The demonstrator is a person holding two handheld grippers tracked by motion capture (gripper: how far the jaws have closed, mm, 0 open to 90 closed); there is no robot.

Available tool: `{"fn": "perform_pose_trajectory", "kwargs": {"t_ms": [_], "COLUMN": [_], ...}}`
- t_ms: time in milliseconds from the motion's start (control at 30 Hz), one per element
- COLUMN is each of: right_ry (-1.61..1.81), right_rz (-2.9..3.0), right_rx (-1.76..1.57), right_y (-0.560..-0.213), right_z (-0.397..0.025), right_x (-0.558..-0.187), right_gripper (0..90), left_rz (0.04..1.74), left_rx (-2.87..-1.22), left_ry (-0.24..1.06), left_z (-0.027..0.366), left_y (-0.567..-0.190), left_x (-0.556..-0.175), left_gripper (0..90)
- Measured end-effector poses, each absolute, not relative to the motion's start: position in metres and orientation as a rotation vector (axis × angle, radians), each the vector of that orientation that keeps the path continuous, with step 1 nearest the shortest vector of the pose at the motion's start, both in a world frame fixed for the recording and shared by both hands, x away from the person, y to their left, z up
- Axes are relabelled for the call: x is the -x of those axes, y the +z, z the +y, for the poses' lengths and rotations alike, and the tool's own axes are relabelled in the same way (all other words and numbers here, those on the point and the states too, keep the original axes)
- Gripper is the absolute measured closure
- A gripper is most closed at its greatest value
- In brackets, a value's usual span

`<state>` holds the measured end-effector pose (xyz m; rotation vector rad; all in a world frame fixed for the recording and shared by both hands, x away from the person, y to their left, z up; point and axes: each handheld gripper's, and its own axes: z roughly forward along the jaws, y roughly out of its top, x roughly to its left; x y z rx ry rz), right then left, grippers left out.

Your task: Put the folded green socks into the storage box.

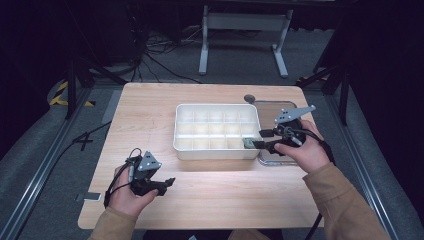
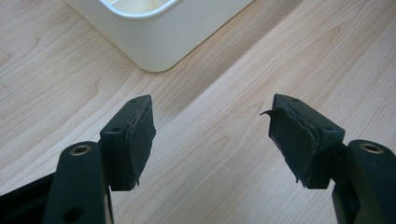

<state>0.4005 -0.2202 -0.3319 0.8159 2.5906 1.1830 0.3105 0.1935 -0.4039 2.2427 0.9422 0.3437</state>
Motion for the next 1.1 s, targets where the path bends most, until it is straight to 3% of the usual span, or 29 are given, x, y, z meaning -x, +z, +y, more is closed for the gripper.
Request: {"fn": "perform_pose_trajectory", "kwargs": {"t_ms": [300,800,1100], "right_ry": [1.375,1.318,1.279], "right_rz": [2.539,2.587,2.633], "right_rx": [-0.792,-0.781,-0.781], "right_y": [-0.356,-0.375,-0.4], "right_z": [-0.227,-0.222,-0.217], "right_x": [-0.368,-0.347,-0.344], "right_gripper": [47.4,44.3,35.6], "left_rz": [0.968,0.957,0.941], "left_rx": [-2.26,-2.27,-2.304], "left_ry": [0.333,0.32,0.284], "left_z": [0.193,0.191,0.188], "left_y": [-0.402,-0.4,-0.405], "left_x": [-0.308,-0.307,-0.31], "left_gripper": [33.3,32.6,30.8]}}
